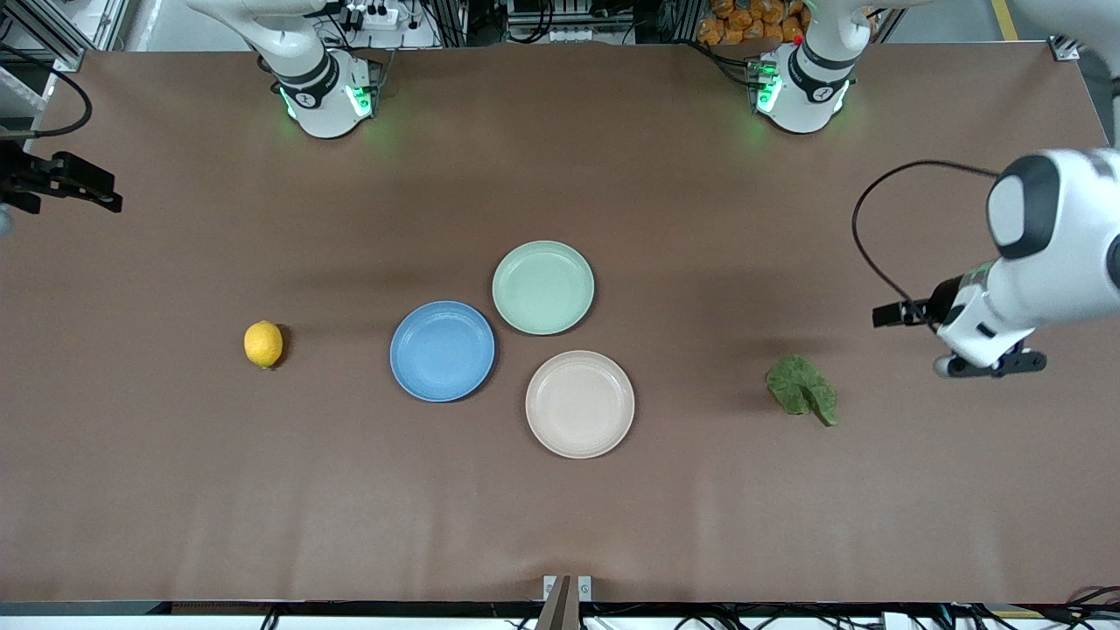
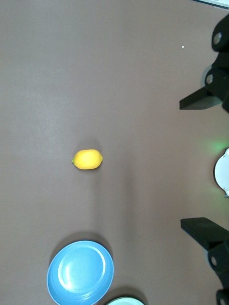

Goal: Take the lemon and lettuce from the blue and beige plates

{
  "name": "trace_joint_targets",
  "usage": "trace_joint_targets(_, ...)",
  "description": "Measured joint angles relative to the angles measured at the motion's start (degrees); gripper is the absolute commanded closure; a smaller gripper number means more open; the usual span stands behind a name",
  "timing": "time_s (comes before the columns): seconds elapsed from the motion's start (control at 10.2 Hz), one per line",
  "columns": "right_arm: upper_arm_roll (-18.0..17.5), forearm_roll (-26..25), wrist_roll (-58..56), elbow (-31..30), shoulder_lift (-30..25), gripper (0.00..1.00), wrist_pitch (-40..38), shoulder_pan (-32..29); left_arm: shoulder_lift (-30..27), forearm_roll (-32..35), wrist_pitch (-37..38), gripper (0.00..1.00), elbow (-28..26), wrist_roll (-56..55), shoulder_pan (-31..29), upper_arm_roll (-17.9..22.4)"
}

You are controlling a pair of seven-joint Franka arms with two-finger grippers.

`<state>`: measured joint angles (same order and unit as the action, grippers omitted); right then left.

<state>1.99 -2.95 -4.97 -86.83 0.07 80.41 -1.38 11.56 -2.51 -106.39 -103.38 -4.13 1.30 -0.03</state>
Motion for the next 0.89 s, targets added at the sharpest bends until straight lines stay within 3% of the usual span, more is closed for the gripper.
trace_joint_targets(0.49,-0.14,2.32,0.15,1.88,-0.32,0.0,0.47,-0.04,-7.98,0.0,-1.73,0.0,-1.54,-0.11,-0.19,-0.65)
trace_joint_targets(0.89,-0.33,2.73,0.16,2.35,-1.42,0.0,0.47,-0.04,-11.52,0.52,-0.96,0.0,3.78,0.2,-0.39,-1.67)
